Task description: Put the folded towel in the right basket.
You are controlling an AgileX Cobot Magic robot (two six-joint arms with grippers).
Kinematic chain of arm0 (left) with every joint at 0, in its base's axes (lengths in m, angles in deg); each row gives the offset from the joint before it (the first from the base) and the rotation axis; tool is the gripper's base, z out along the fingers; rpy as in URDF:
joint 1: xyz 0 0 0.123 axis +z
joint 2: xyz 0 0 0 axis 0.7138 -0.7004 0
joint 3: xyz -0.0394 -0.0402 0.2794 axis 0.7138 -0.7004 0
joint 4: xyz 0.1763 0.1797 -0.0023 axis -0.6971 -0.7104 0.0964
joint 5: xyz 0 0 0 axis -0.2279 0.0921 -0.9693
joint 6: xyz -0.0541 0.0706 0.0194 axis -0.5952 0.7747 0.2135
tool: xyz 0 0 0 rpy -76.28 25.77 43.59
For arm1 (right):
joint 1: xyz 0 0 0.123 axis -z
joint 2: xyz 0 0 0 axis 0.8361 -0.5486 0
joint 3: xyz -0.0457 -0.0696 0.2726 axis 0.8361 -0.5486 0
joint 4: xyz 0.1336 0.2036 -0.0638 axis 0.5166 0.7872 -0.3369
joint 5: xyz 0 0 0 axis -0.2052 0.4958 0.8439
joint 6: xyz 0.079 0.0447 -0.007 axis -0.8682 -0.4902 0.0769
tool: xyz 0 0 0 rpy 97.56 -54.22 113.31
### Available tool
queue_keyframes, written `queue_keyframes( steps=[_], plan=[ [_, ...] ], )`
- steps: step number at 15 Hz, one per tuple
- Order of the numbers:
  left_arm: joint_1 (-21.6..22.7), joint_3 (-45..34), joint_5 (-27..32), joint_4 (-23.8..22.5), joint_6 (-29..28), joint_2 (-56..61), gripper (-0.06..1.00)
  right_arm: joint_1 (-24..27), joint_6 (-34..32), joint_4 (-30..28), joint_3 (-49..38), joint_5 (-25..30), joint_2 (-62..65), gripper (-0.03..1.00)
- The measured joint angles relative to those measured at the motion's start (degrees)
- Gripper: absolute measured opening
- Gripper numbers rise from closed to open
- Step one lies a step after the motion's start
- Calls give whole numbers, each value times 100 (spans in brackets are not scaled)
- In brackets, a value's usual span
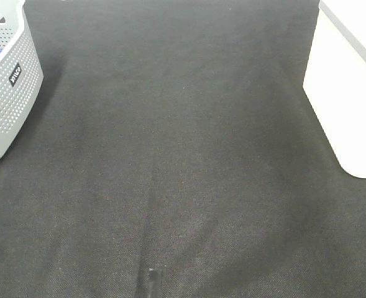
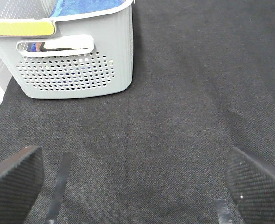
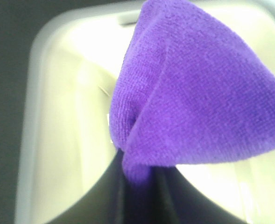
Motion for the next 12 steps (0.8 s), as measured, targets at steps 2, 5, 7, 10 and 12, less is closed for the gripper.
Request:
queue_keyframes(
  steps=[2, 5, 7, 10, 12],
  plan=[
    [0, 0, 0, 0, 0, 0, 99, 57, 109, -40, -447, -275, -6, 10],
    [0, 0, 0, 0, 0, 0, 99, 52, 189, -57, -877, -676, -6, 64],
    [0, 0, 0, 0, 0, 0, 99, 52, 372, -97, -911, -705, -6, 93],
    [0, 0, 0, 0, 0, 0, 99, 40, 367, 97, -911, -688, 17, 98],
    [0, 0, 0, 0, 0, 0, 99, -269, 418, 115, -785, -619, 103, 98]
  ],
)
